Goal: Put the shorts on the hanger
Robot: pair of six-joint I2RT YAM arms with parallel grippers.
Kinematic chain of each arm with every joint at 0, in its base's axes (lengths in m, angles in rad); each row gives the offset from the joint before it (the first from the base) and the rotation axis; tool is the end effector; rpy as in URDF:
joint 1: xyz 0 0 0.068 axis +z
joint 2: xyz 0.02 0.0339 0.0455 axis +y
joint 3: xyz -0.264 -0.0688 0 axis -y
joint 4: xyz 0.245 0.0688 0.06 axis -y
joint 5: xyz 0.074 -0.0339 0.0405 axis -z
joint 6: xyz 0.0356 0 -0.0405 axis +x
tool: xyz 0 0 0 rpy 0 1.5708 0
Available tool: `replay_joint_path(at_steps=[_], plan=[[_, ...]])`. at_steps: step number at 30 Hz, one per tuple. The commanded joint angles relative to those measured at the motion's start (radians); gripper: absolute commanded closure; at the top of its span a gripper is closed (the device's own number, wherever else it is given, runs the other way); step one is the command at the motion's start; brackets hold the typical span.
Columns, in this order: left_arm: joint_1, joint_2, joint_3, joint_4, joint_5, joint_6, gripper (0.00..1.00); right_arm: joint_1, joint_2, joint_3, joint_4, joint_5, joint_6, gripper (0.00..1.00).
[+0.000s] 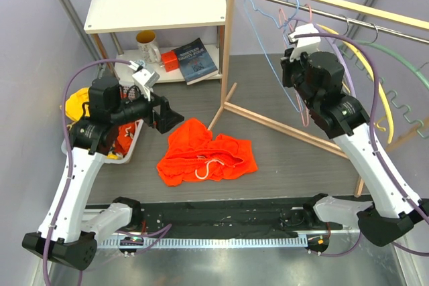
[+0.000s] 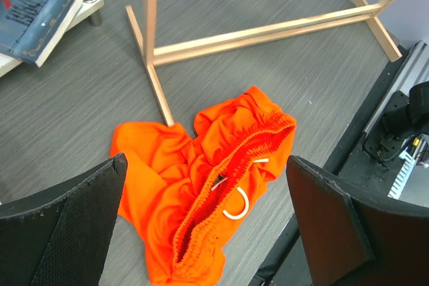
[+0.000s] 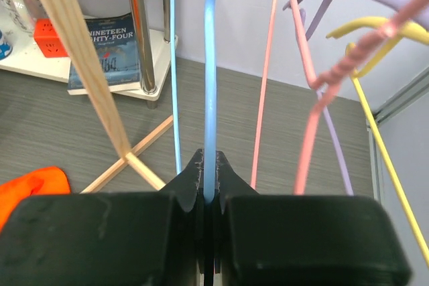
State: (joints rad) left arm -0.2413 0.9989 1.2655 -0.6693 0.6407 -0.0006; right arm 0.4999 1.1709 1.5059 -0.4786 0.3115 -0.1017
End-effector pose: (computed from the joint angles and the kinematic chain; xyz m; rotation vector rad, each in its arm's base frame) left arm 0.1813 -0.0665 0.4177 0.6502 1.8605 -0.7876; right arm 0.2120 0.1034 0.4784 -0.2816 1.6841 0.0293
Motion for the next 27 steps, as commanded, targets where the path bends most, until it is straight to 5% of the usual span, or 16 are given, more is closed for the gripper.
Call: replay_joint_path(at_steps=[1,14,22,27], plan=[[-0.001,-0.005,0.006,0.053,-0.013,-0.009,0.00,0.000,-0.004,-0.015,0.216,0.005,-0.053,0.99],[-0.001,-0.011,-0.023,0.053,-0.032,-0.004,0.00,0.002,-0.016,-0.213,0.586,-0.012,-0.173,0.99],[-0.001,0.007,-0.028,0.056,-0.024,-0.015,0.00,0.000,-0.109,-0.285,0.548,-0.152,-0.202,0.99],[-0.001,0.017,-0.040,0.045,-0.052,-0.019,0.00,0.000,-0.158,-0.250,0.339,-0.273,-0.217,0.99]])
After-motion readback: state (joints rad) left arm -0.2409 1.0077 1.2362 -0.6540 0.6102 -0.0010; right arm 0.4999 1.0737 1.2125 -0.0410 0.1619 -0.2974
